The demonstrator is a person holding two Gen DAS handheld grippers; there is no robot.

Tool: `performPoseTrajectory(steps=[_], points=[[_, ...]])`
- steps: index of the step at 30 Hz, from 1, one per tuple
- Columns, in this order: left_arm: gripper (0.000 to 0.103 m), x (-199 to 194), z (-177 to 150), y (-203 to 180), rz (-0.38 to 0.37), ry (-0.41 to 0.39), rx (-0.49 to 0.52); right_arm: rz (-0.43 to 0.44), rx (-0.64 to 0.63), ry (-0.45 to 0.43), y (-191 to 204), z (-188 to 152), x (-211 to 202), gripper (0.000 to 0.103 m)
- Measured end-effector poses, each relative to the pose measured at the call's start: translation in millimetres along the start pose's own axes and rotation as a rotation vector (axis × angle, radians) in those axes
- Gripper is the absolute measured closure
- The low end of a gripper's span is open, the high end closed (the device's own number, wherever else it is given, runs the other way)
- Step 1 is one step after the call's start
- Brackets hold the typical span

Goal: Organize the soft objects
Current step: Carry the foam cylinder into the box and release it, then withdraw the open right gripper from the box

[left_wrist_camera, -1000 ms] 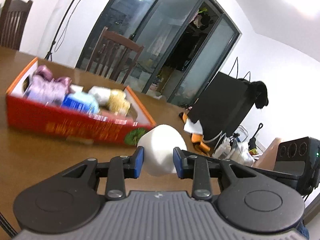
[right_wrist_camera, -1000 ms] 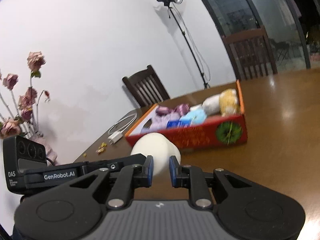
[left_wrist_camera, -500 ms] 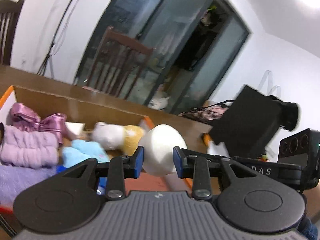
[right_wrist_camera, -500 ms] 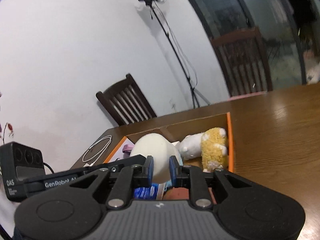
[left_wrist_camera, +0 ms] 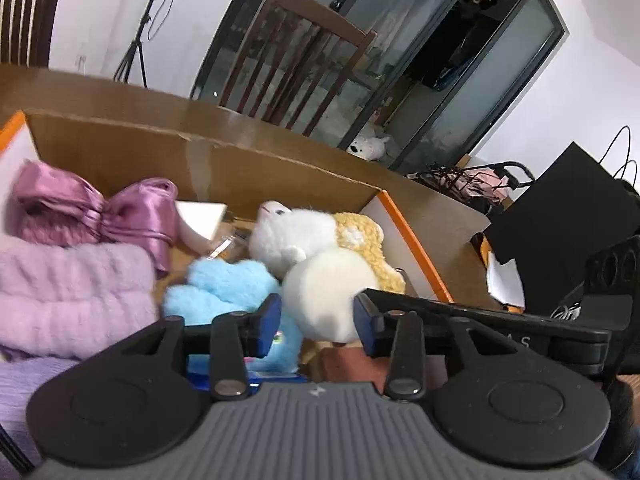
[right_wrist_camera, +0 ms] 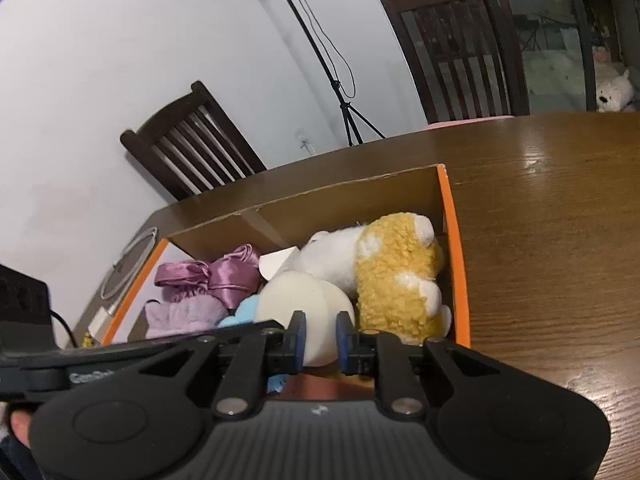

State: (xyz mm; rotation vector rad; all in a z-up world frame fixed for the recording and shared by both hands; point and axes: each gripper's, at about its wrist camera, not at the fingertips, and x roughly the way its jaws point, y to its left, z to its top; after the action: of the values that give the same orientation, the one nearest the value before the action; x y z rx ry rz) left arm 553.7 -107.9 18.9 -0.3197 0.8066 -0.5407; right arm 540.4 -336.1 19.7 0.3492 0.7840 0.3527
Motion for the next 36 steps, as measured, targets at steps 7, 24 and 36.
performPoseTrajectory(steps=[7, 24, 36], points=[[0.055, -61, -7, -8, 0.062, -0.066, 0.057, 0.008, -0.006, -0.054, 11, -6, -35, 0.084], [0.015, -231, -118, -72, 0.190, -0.327, 0.280, 0.025, -0.159, -0.223, 63, -115, -179, 0.062], [0.003, -291, -215, -83, 0.291, -0.496, 0.209, 0.019, -0.232, -0.240, 87, -199, -226, 0.047]])
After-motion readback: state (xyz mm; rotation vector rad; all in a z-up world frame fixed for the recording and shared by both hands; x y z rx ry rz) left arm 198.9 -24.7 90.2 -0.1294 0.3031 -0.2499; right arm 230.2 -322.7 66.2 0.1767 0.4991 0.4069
